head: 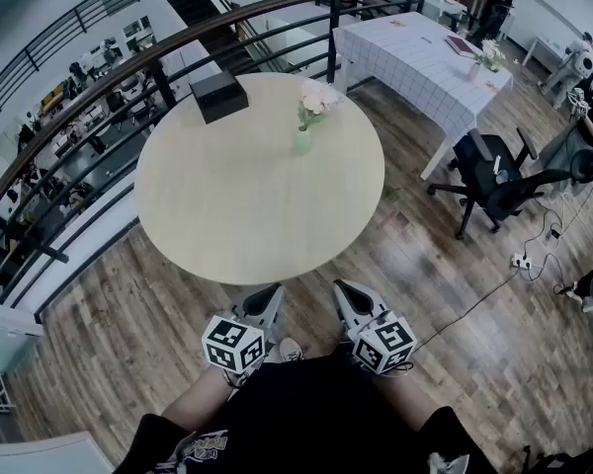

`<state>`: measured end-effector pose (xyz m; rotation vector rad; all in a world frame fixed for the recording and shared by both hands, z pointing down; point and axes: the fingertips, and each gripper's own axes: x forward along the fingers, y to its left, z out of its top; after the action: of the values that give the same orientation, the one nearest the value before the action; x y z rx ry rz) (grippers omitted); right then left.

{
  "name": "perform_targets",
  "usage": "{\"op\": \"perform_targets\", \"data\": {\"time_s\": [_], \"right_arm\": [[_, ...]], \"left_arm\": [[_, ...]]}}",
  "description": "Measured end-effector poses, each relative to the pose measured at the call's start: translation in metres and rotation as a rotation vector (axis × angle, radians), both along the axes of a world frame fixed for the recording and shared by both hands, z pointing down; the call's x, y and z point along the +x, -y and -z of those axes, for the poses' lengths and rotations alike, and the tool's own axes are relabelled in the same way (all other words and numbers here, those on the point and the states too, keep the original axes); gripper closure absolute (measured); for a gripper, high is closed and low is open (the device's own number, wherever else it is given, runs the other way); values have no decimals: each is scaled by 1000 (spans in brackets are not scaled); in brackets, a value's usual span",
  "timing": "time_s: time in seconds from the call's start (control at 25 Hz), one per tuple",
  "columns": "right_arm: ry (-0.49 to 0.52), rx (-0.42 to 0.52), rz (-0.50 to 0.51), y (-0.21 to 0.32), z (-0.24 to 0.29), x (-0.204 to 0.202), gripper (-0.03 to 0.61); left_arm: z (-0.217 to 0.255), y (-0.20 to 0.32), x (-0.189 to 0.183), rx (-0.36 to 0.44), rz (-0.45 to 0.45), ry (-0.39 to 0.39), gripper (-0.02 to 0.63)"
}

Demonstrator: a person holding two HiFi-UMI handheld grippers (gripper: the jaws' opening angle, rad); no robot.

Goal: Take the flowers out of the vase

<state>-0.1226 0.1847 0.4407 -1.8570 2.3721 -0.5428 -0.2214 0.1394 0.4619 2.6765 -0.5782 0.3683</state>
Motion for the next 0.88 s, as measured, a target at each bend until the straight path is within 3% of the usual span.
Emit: {"op": "perform_targets", "data": {"time_s": [0.88], "right_arm": [[28,12,17,21,0,43,557]], "left_arm": [[-6,19,38,-9,19,23,607]]}}
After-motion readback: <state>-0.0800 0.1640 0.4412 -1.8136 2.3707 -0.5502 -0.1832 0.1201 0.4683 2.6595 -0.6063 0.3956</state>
